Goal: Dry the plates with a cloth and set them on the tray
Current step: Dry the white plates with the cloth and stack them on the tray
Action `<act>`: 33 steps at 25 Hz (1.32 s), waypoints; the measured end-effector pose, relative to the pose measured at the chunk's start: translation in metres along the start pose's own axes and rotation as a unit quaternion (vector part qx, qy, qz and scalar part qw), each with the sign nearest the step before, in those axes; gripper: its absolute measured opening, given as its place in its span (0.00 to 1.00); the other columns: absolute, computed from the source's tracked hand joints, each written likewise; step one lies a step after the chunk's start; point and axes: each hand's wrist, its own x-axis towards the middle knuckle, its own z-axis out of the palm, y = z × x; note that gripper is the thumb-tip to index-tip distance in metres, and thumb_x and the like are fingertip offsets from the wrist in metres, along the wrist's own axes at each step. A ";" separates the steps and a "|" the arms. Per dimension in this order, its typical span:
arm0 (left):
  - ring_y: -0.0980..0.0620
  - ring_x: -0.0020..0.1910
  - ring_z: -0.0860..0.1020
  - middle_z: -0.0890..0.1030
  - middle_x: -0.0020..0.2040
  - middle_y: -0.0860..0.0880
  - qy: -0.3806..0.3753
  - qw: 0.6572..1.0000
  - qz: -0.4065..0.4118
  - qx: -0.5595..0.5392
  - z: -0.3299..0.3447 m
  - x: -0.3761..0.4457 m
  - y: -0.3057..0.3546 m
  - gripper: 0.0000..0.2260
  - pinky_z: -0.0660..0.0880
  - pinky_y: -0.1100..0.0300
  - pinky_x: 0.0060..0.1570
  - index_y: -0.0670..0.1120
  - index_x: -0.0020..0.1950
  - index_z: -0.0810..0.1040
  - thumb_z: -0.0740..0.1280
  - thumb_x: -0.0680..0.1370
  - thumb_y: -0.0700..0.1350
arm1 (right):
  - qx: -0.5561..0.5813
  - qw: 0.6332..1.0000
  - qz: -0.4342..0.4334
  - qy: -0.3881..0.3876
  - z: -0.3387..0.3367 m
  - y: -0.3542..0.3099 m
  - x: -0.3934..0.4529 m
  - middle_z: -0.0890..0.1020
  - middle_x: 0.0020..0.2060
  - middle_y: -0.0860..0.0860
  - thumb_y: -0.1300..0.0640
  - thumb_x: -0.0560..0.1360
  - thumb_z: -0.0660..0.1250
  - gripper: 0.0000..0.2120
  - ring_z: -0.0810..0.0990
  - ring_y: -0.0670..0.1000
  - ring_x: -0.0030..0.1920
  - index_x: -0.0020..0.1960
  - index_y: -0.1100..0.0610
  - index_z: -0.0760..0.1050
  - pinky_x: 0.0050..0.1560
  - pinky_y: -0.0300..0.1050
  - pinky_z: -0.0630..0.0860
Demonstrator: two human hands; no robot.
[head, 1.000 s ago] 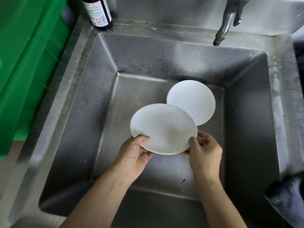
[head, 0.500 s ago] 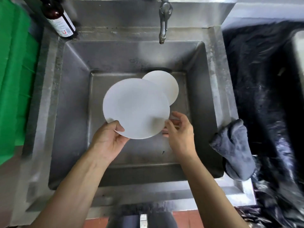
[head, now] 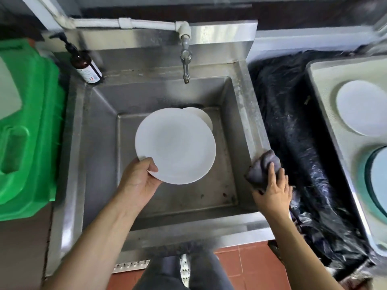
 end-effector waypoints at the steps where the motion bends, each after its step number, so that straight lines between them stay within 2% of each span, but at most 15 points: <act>1: 0.42 0.56 0.83 0.86 0.55 0.45 -0.007 1.000 0.006 0.014 0.002 -0.005 0.004 0.24 0.80 0.44 0.57 0.45 0.45 0.86 0.54 0.67 0.27 | 0.006 0.999 -0.036 0.006 0.006 0.009 -0.003 0.59 0.79 0.66 0.57 0.71 0.75 0.44 0.58 0.69 0.78 0.82 0.53 0.58 0.77 0.67 0.55; 3: 0.41 0.59 0.81 0.85 0.56 0.45 -0.007 0.999 0.015 0.046 0.005 -0.014 0.011 0.24 0.78 0.43 0.59 0.44 0.49 0.84 0.54 0.67 0.27 | 0.031 0.994 -0.091 0.057 0.013 0.017 -0.005 0.65 0.75 0.70 0.64 0.71 0.72 0.34 0.65 0.74 0.73 0.77 0.61 0.69 0.74 0.68 0.61; 6: 0.42 0.58 0.81 0.85 0.56 0.45 -0.014 0.996 0.033 0.083 0.008 -0.029 0.020 0.24 0.79 0.44 0.55 0.45 0.49 0.84 0.55 0.66 0.29 | 0.140 0.986 -0.044 0.083 0.000 0.009 -0.001 0.73 0.67 0.69 0.71 0.70 0.74 0.30 0.73 0.73 0.63 0.71 0.62 0.75 0.67 0.65 0.70; 8: 0.46 0.53 0.83 0.86 0.54 0.46 -0.023 0.995 0.040 0.085 0.012 -0.038 0.023 0.23 0.81 0.48 0.50 0.47 0.45 0.86 0.57 0.64 0.30 | 0.241 0.966 0.022 0.089 -0.021 -0.004 0.001 0.74 0.63 0.67 0.70 0.73 0.67 0.27 0.75 0.70 0.60 0.72 0.58 0.74 0.65 0.59 0.71; 10: 0.47 0.50 0.84 0.86 0.53 0.45 -0.026 0.995 0.046 0.085 0.016 -0.045 0.024 0.22 0.81 0.51 0.47 0.45 0.45 0.86 0.58 0.62 0.31 | 0.301 0.945 0.022 0.125 -0.048 -0.027 0.004 0.75 0.62 0.65 0.63 0.73 0.59 0.27 0.76 0.67 0.60 0.73 0.55 0.73 0.64 0.54 0.71; 13: 0.44 0.54 0.83 0.86 0.55 0.44 -0.017 0.994 0.046 0.094 0.021 -0.049 0.023 0.23 0.80 0.51 0.48 0.41 0.50 0.83 0.59 0.59 0.33 | 0.352 0.917 -0.104 0.153 -0.087 -0.085 0.006 0.78 0.63 0.58 0.62 0.73 0.59 0.27 0.77 0.56 0.62 0.72 0.53 0.73 0.66 0.42 0.70; 16: 0.45 0.51 0.84 0.86 0.52 0.44 -0.018 0.994 0.061 0.083 0.025 -0.054 0.023 0.20 0.79 0.53 0.45 0.43 0.45 0.83 0.59 0.59 0.33 | 0.368 0.875 -0.286 0.130 -0.111 -0.146 -0.009 0.76 0.64 0.52 0.66 0.75 0.62 0.26 0.73 0.38 0.64 0.73 0.57 0.73 0.67 0.30 0.65; 18: 0.45 0.47 0.84 0.86 0.49 0.44 -0.015 0.994 0.071 0.080 0.029 -0.056 0.024 0.20 0.78 0.53 0.43 0.42 0.45 0.83 0.59 0.59 0.33 | 0.340 0.852 -0.388 0.085 -0.117 -0.174 -0.017 0.75 0.68 0.54 0.65 0.76 0.62 0.26 0.72 0.43 0.68 0.74 0.57 0.72 0.70 0.36 0.66; 21: 0.43 0.43 0.82 0.84 0.44 0.41 -0.007 0.994 0.085 0.068 0.034 -0.059 0.028 0.20 0.76 0.51 0.45 0.38 0.46 0.78 0.58 0.57 0.33 | 0.175 0.868 -0.465 -0.019 -0.105 -0.188 -0.027 0.70 0.75 0.55 0.52 0.76 0.64 0.30 0.67 0.56 0.76 0.78 0.52 0.68 0.77 0.53 0.62; 23: 0.43 0.41 0.82 0.83 0.41 0.40 -0.004 0.994 0.091 0.061 0.034 -0.063 0.031 0.18 0.77 0.51 0.45 0.38 0.43 0.78 0.58 0.57 0.32 | 0.126 0.881 -0.447 -0.089 -0.094 -0.187 -0.035 0.62 0.81 0.50 0.39 0.75 0.65 0.37 0.56 0.51 0.82 0.81 0.45 0.59 0.81 0.54 0.51; 25: 0.42 0.42 0.82 0.83 0.41 0.39 -0.016 0.993 0.092 0.068 0.031 -0.067 0.034 0.17 0.79 0.52 0.43 0.38 0.42 0.79 0.58 0.57 0.32 | 0.155 0.886 -0.433 -0.062 -0.088 -0.188 -0.039 0.59 0.82 0.46 0.30 0.75 0.63 0.41 0.52 0.45 0.82 0.82 0.44 0.57 0.82 0.52 0.48; 28: 0.42 0.44 0.80 0.82 0.43 0.39 -0.044 0.988 0.089 0.118 0.028 -0.072 0.043 0.17 0.76 0.50 0.45 0.39 0.44 0.78 0.59 0.58 0.33 | 0.209 0.895 -0.394 0.022 -0.090 -0.199 -0.039 0.63 0.80 0.48 0.32 0.77 0.62 0.38 0.54 0.46 0.82 0.81 0.49 0.61 0.81 0.53 0.54; 30: 0.43 0.44 0.76 0.78 0.42 0.40 -0.063 0.981 0.099 0.153 0.031 -0.077 0.052 0.15 0.72 0.49 0.45 0.41 0.43 0.78 0.59 0.60 0.33 | 0.267 0.891 -0.367 0.011 -0.093 -0.216 -0.044 0.65 0.80 0.46 0.36 0.80 0.62 0.33 0.55 0.43 0.81 0.80 0.50 0.64 0.80 0.52 0.56; 32: 0.45 0.44 0.73 0.75 0.40 0.41 -0.079 0.975 0.111 0.177 0.034 -0.083 0.059 0.13 0.68 0.50 0.44 0.43 0.41 0.77 0.59 0.60 0.34 | 0.313 0.862 -0.398 -0.010 -0.094 -0.232 -0.056 0.66 0.79 0.45 0.41 0.82 0.61 0.26 0.56 0.40 0.80 0.78 0.48 0.67 0.80 0.48 0.58; 33: 0.45 0.45 0.72 0.74 0.42 0.41 -0.090 0.972 0.116 0.184 0.034 -0.084 0.060 0.15 0.67 0.49 0.46 0.40 0.44 0.76 0.59 0.60 0.34 | 0.318 0.841 -0.438 -0.014 -0.093 -0.237 -0.062 0.67 0.78 0.45 0.44 0.83 0.62 0.24 0.58 0.40 0.80 0.78 0.48 0.67 0.80 0.46 0.58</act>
